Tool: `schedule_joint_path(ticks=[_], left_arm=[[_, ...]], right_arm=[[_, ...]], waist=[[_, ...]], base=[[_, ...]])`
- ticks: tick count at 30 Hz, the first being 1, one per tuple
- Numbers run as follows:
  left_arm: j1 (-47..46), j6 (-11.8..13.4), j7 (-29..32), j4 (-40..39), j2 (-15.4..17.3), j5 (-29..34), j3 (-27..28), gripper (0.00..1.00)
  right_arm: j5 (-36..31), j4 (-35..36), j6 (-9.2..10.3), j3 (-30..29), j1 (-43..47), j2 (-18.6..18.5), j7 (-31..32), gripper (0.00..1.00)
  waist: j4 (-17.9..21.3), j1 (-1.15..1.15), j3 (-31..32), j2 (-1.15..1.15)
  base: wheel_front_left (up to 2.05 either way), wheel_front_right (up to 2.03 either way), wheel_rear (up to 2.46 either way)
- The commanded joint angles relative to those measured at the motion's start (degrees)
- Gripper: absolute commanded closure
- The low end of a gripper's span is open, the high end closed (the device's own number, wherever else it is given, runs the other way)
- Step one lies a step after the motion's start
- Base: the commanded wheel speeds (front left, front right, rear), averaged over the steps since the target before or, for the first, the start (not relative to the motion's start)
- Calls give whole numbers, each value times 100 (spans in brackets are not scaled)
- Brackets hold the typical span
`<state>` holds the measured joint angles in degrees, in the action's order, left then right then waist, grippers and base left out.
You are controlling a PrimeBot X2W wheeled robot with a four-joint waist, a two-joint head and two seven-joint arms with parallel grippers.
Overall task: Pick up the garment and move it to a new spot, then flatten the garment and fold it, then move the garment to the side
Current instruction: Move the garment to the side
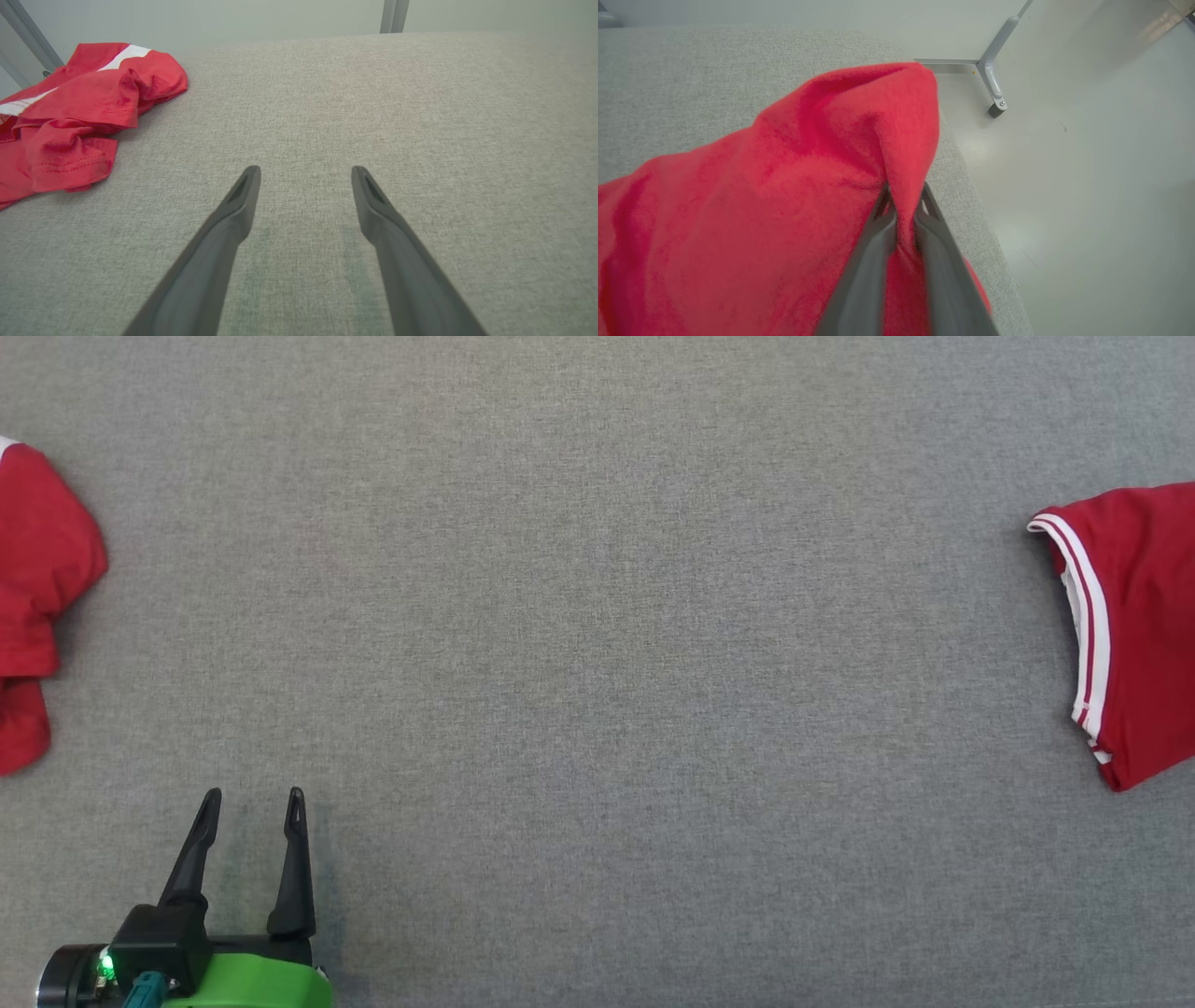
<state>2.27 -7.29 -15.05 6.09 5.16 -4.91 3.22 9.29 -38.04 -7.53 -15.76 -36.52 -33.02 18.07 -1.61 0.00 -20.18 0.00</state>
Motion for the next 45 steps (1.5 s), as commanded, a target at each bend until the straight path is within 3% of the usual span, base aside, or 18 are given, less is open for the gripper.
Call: schedule_joint_path(ticks=[1, 2, 3, 12, 23, 30, 35, 40, 45], left_arm=[[-30, -13, -16, -6, 42, 25, 30, 0], [-21, -14, -16, -9, 37, 27, 45, 0], [-15, -15, -16, -9, 27, 30, 53, 0], [73, -18, -16, 28, -84, 19, 52, 0], [404, 135, -16, 244, -195, -174, 85, 0], [845, 348, -16, 319, -220, -400, -4, 0], [1049, 493, -16, 316, -218, -535, -131, 0], [985, 493, -16, 343, -219, -581, -234, 0], [846, 434, -16, 455, -219, -550, -245, 0]], right_arm=[[-151, -64, 9, -77, -95, -2, -85, 43], [-224, -114, 9, -125, -114, -5, -120, 2], [-278, -174, 9, -159, -134, 11, -132, 0], [-432, -308, 8, 13, -234, 16, -824, 0], [-74, 460, 8, 272, 632, 211, -2384, 0], [58, 1609, 8, 254, 1897, 921, -2856, 0], [-3, 2379, 9, 117, 2865, 1642, -3030, 0], [-162, 2720, 8, 252, 3520, 2177, -3163, 0], [-312, 2827, 8, 490, 3906, 2438, -3298, 0]], waist=[[6, 0, -7, 0], [14, 0, -7, 0], [25, 0, -4, 0], [199, 0, 235, 0], [287, 0, 1124, 0], [357, 0, 1751, 0], [348, 0, 2004, 0], [328, 0, 2053, 0], [277, 0, 2060, 0]], base=[[0, 0, 0], [0, 0, 0], [0, 0, 0], [0, 0, 0], [0, 0, 0], [0, 0, 0], [0, 0, 0], [0, 0, 0], [0, 0, 0]])
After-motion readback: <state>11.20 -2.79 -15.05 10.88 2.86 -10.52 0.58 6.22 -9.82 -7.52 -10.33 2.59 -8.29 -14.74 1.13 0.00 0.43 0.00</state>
